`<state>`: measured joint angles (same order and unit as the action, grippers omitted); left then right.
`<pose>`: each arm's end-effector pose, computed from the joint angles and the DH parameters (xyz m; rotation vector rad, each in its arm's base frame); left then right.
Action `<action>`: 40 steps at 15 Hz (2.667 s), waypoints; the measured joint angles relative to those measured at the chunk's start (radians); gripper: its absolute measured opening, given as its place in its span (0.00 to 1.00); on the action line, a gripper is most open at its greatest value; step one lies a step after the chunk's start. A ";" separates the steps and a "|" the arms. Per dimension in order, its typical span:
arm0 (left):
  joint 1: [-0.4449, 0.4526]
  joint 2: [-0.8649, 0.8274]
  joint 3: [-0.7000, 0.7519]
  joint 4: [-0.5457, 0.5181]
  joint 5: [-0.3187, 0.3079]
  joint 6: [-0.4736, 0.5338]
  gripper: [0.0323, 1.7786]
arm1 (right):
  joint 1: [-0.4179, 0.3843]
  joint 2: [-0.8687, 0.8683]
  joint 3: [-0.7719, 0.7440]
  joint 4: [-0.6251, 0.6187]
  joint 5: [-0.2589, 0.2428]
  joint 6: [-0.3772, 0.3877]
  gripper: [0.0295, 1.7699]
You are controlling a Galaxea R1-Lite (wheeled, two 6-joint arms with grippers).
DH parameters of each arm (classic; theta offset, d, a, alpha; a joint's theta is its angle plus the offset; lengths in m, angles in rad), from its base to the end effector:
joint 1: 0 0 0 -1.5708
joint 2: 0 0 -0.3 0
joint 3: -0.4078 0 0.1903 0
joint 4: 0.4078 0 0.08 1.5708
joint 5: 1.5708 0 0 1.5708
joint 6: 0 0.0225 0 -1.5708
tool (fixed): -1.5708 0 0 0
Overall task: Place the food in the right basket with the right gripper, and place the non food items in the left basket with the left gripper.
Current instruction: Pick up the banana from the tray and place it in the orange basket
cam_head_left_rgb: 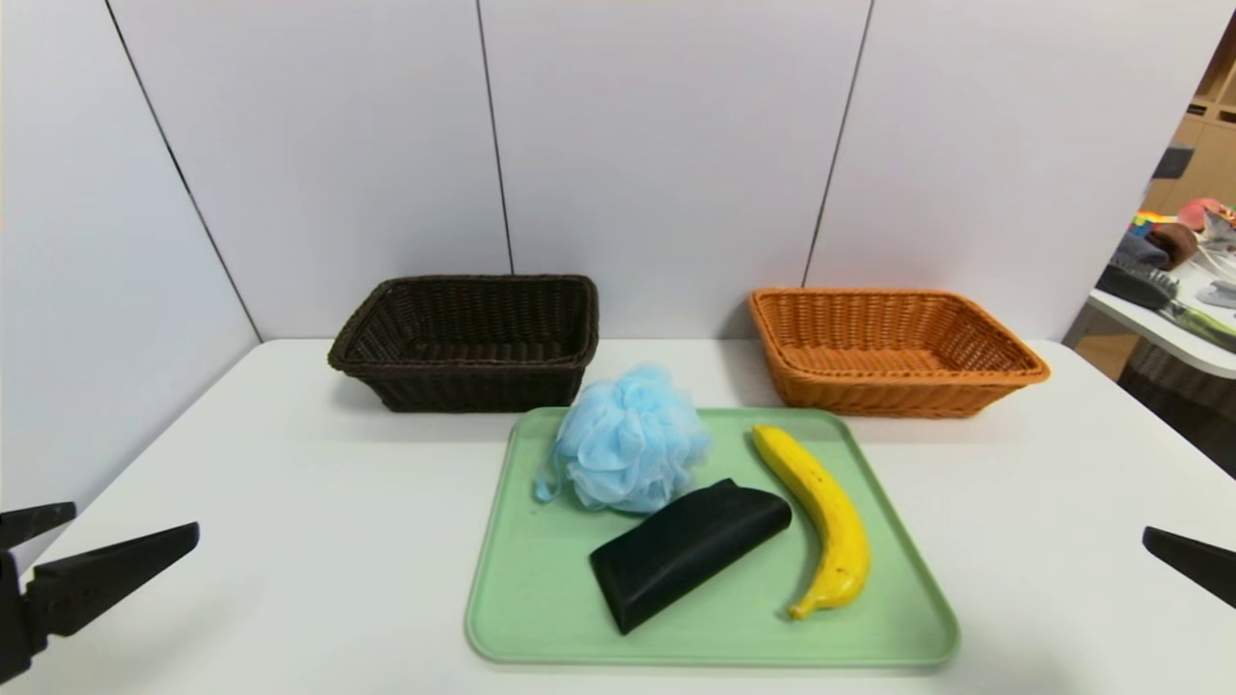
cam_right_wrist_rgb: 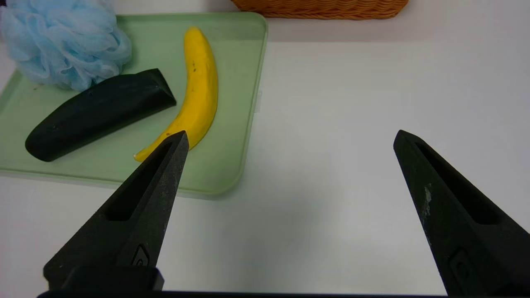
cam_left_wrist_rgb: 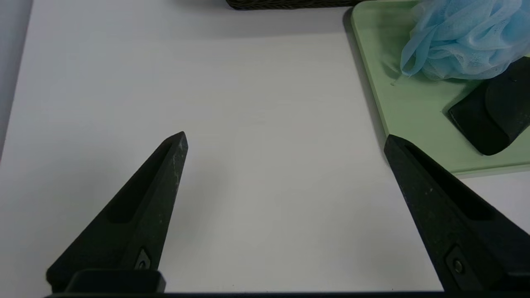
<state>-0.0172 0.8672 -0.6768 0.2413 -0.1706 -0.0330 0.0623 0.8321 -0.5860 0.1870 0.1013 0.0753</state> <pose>0.0845 -0.0053 0.2271 -0.0655 0.4341 -0.1778 0.0785 0.0072 0.2095 0.0824 0.4394 0.1446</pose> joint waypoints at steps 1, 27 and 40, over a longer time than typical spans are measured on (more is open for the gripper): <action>-0.016 0.051 -0.025 0.001 -0.005 0.003 0.95 | 0.001 0.054 -0.020 0.001 0.001 -0.001 0.97; -0.355 0.680 -0.261 -0.105 -0.120 -0.024 0.95 | 0.318 0.746 -0.407 0.008 0.040 -0.034 0.97; -0.355 0.683 -0.257 -0.105 -0.096 -0.037 0.95 | 0.369 1.018 -0.655 0.179 -0.142 0.107 0.97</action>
<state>-0.3721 1.5504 -0.9340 0.1360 -0.2670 -0.0696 0.4309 1.8498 -1.2406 0.3664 -0.0404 0.1821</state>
